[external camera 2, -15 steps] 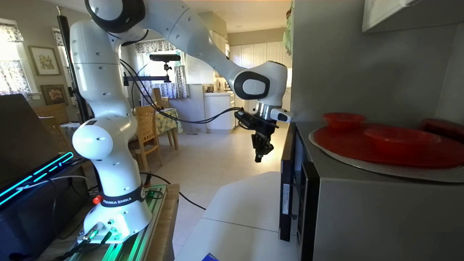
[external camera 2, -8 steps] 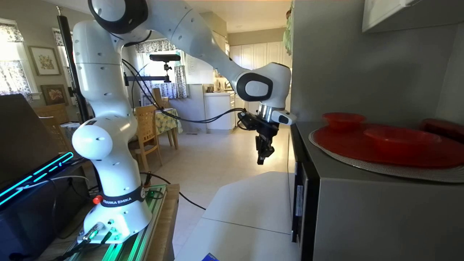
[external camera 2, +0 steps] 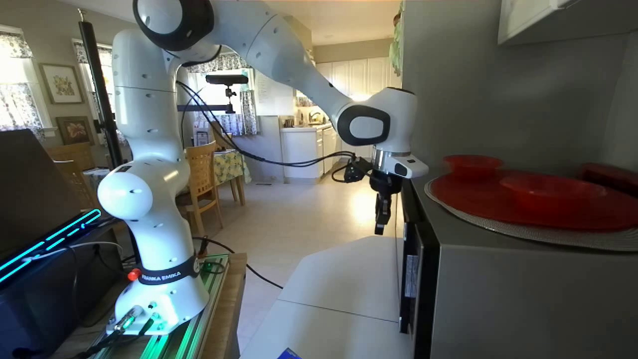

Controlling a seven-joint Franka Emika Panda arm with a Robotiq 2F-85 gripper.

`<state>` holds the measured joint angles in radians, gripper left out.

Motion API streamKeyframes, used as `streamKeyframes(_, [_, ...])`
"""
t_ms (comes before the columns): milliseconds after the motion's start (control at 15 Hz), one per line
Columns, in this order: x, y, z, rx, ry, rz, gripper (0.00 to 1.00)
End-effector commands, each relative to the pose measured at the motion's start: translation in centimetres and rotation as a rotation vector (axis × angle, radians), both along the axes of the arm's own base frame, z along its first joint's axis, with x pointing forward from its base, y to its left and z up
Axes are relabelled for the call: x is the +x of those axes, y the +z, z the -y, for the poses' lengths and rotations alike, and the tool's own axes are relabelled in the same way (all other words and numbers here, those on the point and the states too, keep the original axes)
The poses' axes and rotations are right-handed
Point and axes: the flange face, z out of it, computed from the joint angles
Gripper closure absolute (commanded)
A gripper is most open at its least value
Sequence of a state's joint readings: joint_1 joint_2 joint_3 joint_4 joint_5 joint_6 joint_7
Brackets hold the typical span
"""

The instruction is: Close the microwave

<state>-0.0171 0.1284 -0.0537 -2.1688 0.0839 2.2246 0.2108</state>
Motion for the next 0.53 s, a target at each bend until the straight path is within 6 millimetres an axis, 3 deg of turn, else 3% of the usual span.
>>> streamKeyframes(0, [1.2,0.0,1.1,-0.048,-0.146,0.044,1.0])
streamKeyframes(467, [1.6,0.1,2.0,-0.122,-0.314,0.101,1.0])
